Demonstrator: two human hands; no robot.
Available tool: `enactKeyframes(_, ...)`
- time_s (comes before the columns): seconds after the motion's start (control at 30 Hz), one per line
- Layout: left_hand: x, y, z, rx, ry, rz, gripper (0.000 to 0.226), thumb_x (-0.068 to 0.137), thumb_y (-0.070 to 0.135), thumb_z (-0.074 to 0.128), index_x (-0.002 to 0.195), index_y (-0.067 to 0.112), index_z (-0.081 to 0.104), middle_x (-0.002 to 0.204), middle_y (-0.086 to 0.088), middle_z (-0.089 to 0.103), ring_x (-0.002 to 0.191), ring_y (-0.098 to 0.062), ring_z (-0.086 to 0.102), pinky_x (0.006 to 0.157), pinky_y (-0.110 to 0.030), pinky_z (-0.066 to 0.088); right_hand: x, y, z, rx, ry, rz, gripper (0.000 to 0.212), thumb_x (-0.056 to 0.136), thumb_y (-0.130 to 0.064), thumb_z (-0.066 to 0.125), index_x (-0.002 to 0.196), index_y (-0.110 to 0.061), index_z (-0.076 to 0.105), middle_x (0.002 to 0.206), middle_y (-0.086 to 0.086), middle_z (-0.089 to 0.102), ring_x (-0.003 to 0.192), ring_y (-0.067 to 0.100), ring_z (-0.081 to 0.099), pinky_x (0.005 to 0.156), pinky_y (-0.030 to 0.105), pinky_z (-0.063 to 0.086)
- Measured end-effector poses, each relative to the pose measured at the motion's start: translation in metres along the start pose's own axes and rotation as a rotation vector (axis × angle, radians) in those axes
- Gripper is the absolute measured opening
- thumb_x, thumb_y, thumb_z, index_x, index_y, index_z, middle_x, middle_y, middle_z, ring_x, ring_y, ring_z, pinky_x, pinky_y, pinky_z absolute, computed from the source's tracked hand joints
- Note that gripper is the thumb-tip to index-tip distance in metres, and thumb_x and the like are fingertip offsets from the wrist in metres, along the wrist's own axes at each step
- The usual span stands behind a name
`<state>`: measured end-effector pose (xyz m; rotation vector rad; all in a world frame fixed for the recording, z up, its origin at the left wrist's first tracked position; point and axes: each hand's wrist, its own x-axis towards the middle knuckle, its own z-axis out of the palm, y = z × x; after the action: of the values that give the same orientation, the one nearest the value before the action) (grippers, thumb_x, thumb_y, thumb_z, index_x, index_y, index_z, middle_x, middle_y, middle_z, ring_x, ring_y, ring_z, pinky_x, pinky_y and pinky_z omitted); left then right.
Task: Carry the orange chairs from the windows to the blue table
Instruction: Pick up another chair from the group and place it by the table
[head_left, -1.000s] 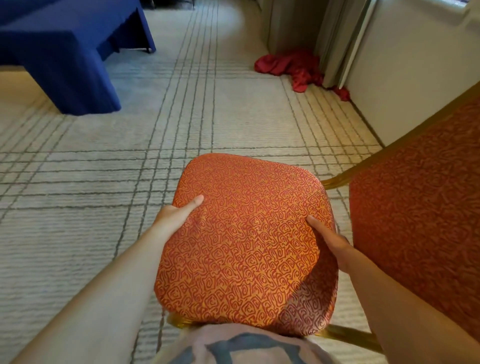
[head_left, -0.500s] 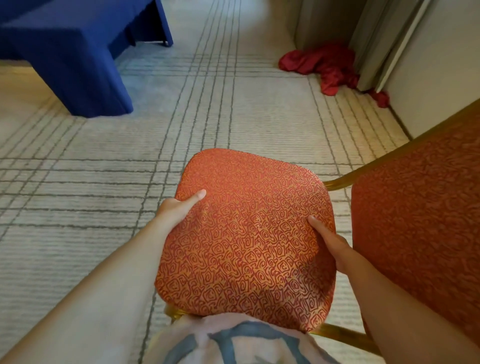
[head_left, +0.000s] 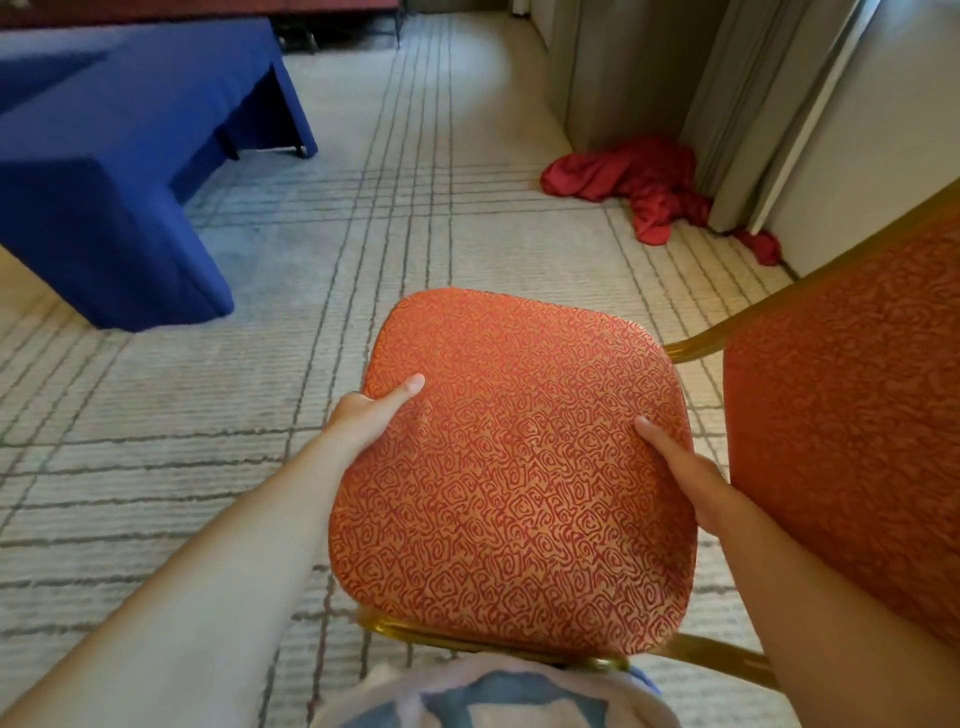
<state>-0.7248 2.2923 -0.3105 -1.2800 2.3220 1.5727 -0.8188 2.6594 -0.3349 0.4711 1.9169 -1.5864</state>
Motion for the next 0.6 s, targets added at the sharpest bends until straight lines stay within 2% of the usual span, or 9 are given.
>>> enactKeyframes(0.13,0.089,0.069,0.01,-0.022,0.016,0.033,0.113,0.024,0.096,0.058,0.1,0.013,0.073,0.093,-0.008,0.073,0.085,-0.024,0.069,0.088,-0.039,0.054,0.088,-0.079,0.015,0.007,-0.009,-0.034,0.112,0.047,-0.073,0.078,0.14,-0.015,0.053,0.129,0.011,0.063,0.117,0.032,0.059,0.107,0.049,0.043)
enactKeyframes(0.27,0.169,0.139,0.014,-0.014,0.05,0.03,0.102,0.04,0.091,0.06,0.102,0.012,0.072,0.097,-0.01,0.072,0.088,-0.025,0.067,0.087,-0.036,0.053,0.165,-0.162,0.023,-0.005,-0.014,-0.037,0.102,0.054,-0.07,0.079,0.135,-0.014,0.056,0.124,0.011,0.066,0.113,0.033,0.061,0.106,0.049,0.044)
enactKeyframes(0.33,0.199,0.154,0.017,-0.015,0.052,0.04,0.09,0.048,0.087,0.064,0.095,0.012,0.073,0.092,-0.01,0.073,0.083,-0.024,0.068,0.085,-0.036,0.054,0.195,-0.184,0.03,-0.011,-0.023,-0.015,0.104,0.051,-0.071,0.08,0.135,-0.014,0.057,0.121,0.011,0.068,0.111,0.033,0.063,0.106,0.049,0.045)
enactKeyframes(0.47,0.273,0.187,0.01,-0.034,0.063,-0.007,0.083,0.052,0.083,0.068,0.095,0.012,0.073,0.089,-0.009,0.073,0.081,-0.023,0.069,0.084,-0.036,0.055,0.263,-0.231,0.056,-0.018,-0.063,0.028,0.111,0.045,-0.073,0.082,0.136,-0.015,0.056,0.123,0.012,0.067,0.113,0.035,0.062,0.106,0.05,0.044)
enactKeyframes(0.6,0.36,0.216,0.005,-0.048,0.063,-0.028,0.075,0.056,0.079,0.07,0.09,0.012,0.074,0.082,-0.006,0.073,0.075,-0.02,0.069,0.075,-0.03,0.054,0.336,-0.274,0.093,-0.006,-0.054,0.068,0.114,0.039,-0.073,0.084,0.133,-0.013,0.058,0.12,0.012,0.068,0.11,0.035,0.064,0.104,0.05,0.046)
